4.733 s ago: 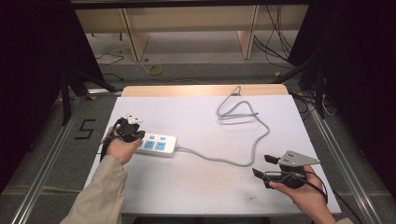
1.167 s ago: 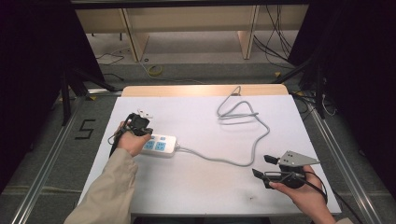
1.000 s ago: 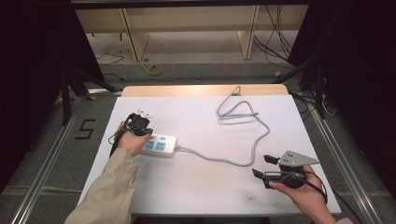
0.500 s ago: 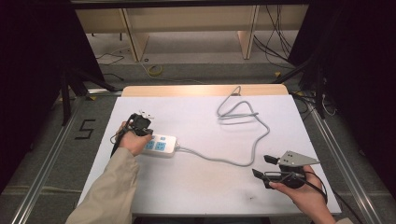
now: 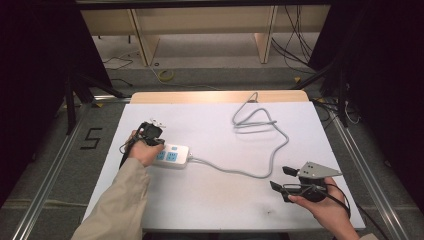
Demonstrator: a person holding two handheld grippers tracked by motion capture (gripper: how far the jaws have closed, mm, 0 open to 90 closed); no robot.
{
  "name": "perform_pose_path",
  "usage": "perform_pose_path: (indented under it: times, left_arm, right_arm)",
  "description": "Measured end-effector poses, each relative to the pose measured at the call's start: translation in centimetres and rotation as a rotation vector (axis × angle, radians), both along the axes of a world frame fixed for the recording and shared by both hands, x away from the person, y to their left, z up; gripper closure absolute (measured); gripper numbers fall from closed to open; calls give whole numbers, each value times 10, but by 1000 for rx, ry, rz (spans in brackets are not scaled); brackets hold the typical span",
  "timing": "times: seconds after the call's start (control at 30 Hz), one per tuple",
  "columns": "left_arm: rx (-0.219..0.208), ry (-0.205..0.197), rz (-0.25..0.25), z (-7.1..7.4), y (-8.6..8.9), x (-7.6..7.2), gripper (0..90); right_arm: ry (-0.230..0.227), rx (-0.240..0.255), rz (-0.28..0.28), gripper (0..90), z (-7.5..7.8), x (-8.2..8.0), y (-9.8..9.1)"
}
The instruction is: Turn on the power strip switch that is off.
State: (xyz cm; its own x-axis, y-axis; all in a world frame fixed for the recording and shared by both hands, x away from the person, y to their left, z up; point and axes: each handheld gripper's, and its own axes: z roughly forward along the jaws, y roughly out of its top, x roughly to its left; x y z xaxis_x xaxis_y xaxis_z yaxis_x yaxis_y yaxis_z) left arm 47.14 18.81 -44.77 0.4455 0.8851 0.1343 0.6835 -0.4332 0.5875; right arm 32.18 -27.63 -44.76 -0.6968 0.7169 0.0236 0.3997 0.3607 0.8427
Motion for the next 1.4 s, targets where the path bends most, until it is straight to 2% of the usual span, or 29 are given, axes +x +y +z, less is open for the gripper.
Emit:
perform_pose_path:
  times: [0.37, 1.13, 1.37, 1.4]
  left_arm:
    - [1, 13, 12, 0, -3, 0, 898]
    - [46, 38, 10, -1, -7, 3, 899]
    - [38, 55, 24, -1, -7, 4, 900]
    - [40, 47, 23, -2, -7, 5, 900]
  right_arm:
    - [4, -1, 0, 306, 0, 0, 1]
    - [-1, -3, 1, 301, 1, -1, 0]
    - [-2, -2, 1, 300, 0, -1, 1]
    - [-2, -2, 1, 300, 0, -1, 1]
